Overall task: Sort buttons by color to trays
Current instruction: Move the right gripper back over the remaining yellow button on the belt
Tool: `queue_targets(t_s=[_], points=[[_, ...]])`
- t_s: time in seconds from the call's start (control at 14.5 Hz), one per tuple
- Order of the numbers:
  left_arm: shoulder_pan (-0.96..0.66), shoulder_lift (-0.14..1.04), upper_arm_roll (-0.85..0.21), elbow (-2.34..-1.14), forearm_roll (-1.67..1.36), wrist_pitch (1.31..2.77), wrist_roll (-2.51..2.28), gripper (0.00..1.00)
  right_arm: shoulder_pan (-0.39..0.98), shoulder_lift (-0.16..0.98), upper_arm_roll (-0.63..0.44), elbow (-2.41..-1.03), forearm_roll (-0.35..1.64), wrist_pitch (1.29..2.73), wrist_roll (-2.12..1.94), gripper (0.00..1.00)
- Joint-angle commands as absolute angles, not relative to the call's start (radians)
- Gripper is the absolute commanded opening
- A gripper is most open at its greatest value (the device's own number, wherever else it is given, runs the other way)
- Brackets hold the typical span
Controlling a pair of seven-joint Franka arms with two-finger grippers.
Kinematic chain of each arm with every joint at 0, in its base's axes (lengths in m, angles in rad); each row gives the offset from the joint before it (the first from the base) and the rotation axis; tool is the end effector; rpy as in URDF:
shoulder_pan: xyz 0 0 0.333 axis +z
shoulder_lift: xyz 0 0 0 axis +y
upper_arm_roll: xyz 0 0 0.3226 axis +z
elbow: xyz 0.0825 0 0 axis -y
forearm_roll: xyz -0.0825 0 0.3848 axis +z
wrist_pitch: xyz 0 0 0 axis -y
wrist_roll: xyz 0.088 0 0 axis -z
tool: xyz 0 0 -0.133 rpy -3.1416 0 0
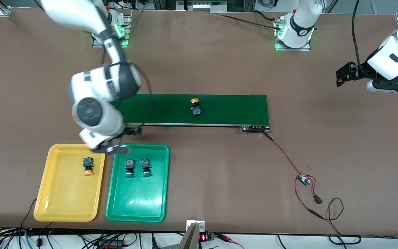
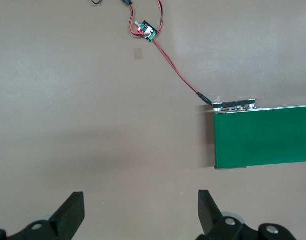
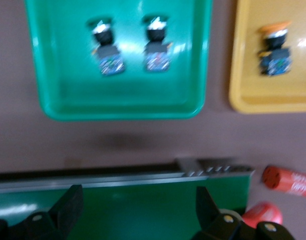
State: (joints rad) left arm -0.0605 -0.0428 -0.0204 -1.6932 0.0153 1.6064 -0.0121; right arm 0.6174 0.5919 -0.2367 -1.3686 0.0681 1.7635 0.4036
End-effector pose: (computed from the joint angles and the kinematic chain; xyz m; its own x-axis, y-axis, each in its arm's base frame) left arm 0.5392 -0.0419 0.5737 0.9966 -0.0692 -0.0438 -0.0699 -0.9974 -0.0166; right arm 0.6317 0.2923 0.3453 0.9900 -0.0242 -0.1390 -0.0056 -0.9911 0.1331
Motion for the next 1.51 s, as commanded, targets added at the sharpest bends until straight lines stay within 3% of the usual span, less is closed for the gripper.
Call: queue_targets(t_s=[0.0,0.21,0.41,1.24,1.31,1.44], points=[[-0.067,-0.049,-0.012,-1.683,-0.006,1.588,-0.003,1.0,0.737,0.572,-0.247,-1.388,0.071,1.714,0.486,1.0],[-0.067,-0.049,-0.011,-1.681,-0.006,1.58,-0.003,1.0,0.839,0.581,-0.242,-1.388,0.09,1.727,0.584,1.0],[-0.067,-0.049,-0.012,-1.683,-0.005,1.58,-0.005,1.0,0.856,0.584,-0.244,-1.388,0.244,1.746,0.577,1.0],[-0.064,-0.049,-0.011,-1.681,-0.009,1.58,-0.006,1.0,0.908,0.727,-0.244,-1.393,0.249,1.871,0.606,1.0],[-0.064,-0.049,-0.011,-1.681,-0.009,1.58,-0.006,1.0,0.905,0.732,-0.244,-1.399,0.25,1.882,0.606,0.97],[-0.064,-0.049,-0.011,-1.681,-0.009,1.58,-0.006,1.0,0.893,0.733,-0.244,-1.41,0.253,1.902,0.606,0.8]])
